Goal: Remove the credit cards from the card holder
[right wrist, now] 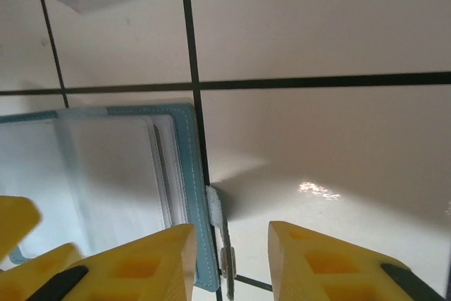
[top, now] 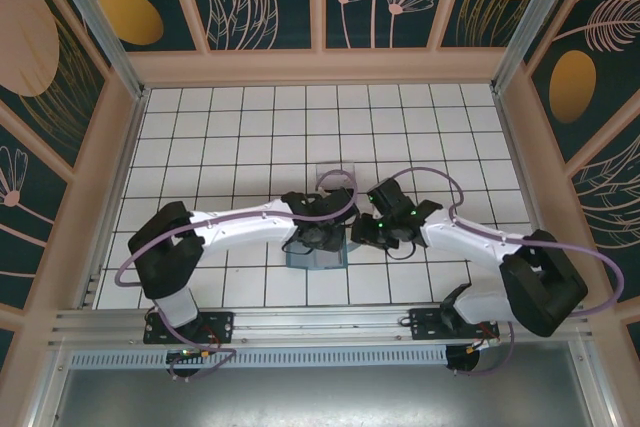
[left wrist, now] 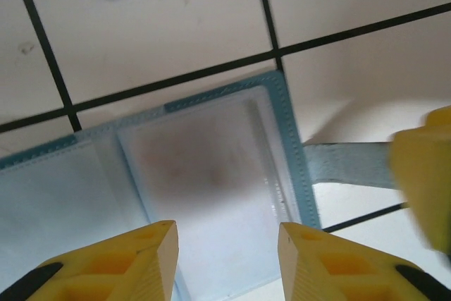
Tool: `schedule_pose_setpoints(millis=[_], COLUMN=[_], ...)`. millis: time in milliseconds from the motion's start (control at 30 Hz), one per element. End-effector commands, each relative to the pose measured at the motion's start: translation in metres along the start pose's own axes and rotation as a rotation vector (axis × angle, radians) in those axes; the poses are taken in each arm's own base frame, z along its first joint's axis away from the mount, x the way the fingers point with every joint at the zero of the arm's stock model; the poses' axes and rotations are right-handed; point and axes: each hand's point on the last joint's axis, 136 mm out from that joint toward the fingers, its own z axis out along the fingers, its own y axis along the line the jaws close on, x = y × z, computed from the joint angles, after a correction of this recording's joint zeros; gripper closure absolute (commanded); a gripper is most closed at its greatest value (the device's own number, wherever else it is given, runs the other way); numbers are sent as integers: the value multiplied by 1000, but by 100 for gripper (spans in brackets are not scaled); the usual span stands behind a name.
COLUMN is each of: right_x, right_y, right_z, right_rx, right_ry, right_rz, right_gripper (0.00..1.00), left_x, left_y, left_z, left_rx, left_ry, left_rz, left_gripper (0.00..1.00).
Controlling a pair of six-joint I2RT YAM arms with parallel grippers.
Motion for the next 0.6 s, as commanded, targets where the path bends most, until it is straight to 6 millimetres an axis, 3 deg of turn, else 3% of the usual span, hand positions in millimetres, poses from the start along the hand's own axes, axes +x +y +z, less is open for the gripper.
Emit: schedule_pose_setpoints(millis=[0, 233, 567], right_x=[-8, -21, -17], right_y=[-15, -22, -26], right_z=[-14, -35, -34], right_rx=[33, 18, 2], right_ry=[-59, -113, -97], right_rz=[36, 38, 18], right_gripper=[66, 66, 66], left_x=[2, 10, 14], left_y=[10, 1, -2], left_z=[5, 19, 31], left_rx=[-100, -134, -152], left_ry=[3, 36, 67], left_rz=[-47, -54, -69], left_gripper=[56, 54, 50])
